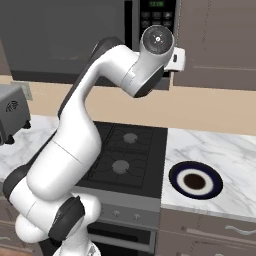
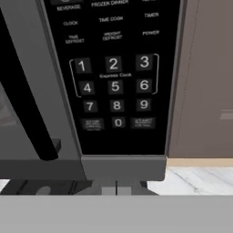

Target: Pick the sweet potato from the counter and place it in the microwave. Then turn on the microwave.

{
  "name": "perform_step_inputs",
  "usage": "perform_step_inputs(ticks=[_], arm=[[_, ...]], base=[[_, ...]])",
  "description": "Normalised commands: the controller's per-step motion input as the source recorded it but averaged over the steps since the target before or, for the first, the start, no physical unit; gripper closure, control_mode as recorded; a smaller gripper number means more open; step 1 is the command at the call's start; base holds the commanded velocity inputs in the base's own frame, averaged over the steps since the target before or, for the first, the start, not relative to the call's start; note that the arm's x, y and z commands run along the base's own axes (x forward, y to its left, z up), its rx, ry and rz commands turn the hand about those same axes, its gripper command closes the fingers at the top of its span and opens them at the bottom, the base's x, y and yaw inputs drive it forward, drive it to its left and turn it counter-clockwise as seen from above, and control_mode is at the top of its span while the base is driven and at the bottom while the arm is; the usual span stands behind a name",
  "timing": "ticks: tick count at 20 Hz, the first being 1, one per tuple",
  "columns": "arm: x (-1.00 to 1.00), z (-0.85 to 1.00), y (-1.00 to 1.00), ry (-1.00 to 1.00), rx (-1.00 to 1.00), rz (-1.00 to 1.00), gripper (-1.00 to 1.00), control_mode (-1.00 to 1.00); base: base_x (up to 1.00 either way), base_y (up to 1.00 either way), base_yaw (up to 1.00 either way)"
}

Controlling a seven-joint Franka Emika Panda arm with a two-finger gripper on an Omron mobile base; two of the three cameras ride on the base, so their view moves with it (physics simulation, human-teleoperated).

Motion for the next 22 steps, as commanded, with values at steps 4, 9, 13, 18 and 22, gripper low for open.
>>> perform_step_inputs(ticks=[4,9,13,18,22], arm=[[0.22,0.0,0.0,0.0,0.02,0.0,1.0,-1.0],[0.18,-0.03,-0.03,0.0,0.02,0.0,1.0,-1.0],[0.24,-0.09,-0.11,0.0,0.02,0.0,1.0,-1.0],[0.24,-0.06,-0.16,0.0,0.03,0.0,1.0,-1.0],[0.27,-0.01,-0.11,0.0,0.04,0.0,1.0,-1.0]], base=[[0.0,0.0,0.0],[0.0,0.0,0.0],[0.0,0.0,0.0],[0.0,0.0,0.0],[0.0,0.0,0.0]])
